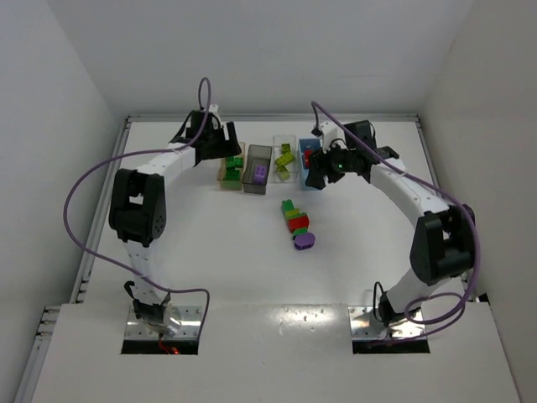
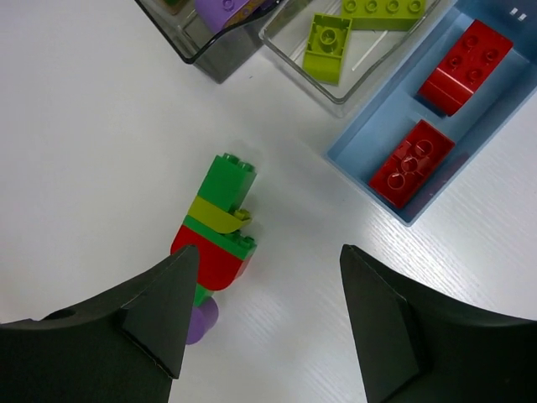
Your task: Sort the legos into containers by color
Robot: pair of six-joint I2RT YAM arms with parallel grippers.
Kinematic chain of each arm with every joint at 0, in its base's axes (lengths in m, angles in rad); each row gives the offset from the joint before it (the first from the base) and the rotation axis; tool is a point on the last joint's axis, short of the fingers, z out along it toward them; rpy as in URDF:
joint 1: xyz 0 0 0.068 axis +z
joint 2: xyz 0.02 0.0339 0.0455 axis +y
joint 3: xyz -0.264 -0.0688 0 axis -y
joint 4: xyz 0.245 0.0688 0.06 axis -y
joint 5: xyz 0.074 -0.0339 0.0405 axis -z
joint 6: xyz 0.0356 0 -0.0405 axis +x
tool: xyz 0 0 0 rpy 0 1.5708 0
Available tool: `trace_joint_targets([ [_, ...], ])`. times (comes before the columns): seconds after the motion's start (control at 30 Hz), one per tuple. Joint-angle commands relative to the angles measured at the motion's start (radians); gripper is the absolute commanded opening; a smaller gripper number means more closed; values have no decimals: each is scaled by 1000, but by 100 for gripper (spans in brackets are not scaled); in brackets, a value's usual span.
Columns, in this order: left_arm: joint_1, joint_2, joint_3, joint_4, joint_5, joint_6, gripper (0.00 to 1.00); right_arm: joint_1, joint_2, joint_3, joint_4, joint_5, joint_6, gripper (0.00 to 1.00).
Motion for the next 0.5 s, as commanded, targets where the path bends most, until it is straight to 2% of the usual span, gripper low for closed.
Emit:
trace_joint_targets([
  [0.0, -34, -151, -31, 62, 6, 20, 82, 47, -21, 21, 32, 30, 25, 69],
  [0.17, -57, -355, -118, 62, -3, 20, 82, 157, 71, 87, -36, 98, 61, 68],
  [0.27, -57, -409, -127, -14, -56, 34, 83, 211, 120, 121, -75, 148, 106, 68],
  [0.47, -19, -532, -227, -23, -121, 71, 83, 251, 231, 150, -99, 280, 219, 63],
])
